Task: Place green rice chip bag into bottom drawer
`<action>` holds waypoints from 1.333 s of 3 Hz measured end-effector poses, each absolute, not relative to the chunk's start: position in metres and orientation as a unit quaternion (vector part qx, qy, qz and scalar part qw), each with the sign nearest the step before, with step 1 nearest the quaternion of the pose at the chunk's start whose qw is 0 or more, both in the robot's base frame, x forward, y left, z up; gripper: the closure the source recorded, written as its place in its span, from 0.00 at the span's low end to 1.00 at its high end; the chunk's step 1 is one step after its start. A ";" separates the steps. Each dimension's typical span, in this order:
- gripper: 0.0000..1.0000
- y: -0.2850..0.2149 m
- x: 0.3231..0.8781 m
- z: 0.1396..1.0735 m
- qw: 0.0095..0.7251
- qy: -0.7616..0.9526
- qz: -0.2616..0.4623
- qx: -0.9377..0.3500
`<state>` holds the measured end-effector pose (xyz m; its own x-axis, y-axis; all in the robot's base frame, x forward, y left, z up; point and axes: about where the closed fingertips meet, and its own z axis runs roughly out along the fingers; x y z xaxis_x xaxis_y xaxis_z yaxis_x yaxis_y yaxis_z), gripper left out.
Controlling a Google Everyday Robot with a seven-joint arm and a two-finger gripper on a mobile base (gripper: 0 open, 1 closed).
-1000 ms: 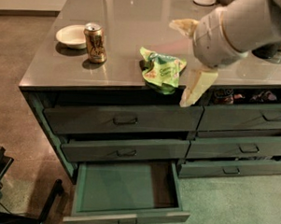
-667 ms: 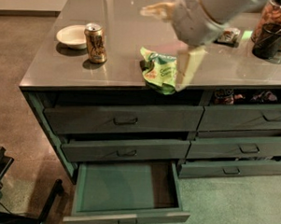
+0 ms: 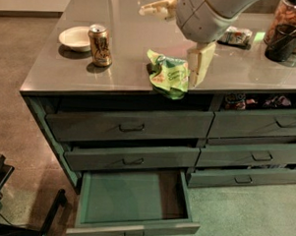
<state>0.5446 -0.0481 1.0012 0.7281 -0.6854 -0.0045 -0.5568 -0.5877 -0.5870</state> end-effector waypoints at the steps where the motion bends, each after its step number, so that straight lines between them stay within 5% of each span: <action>1: 0.00 -0.060 0.558 0.998 0.303 0.306 -0.159 -0.888; 4: 0.00 -0.070 0.590 0.999 0.316 0.208 -0.234 -0.896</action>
Offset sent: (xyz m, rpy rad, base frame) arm 0.0819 -0.0390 -0.0037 -0.0956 -0.4911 0.2978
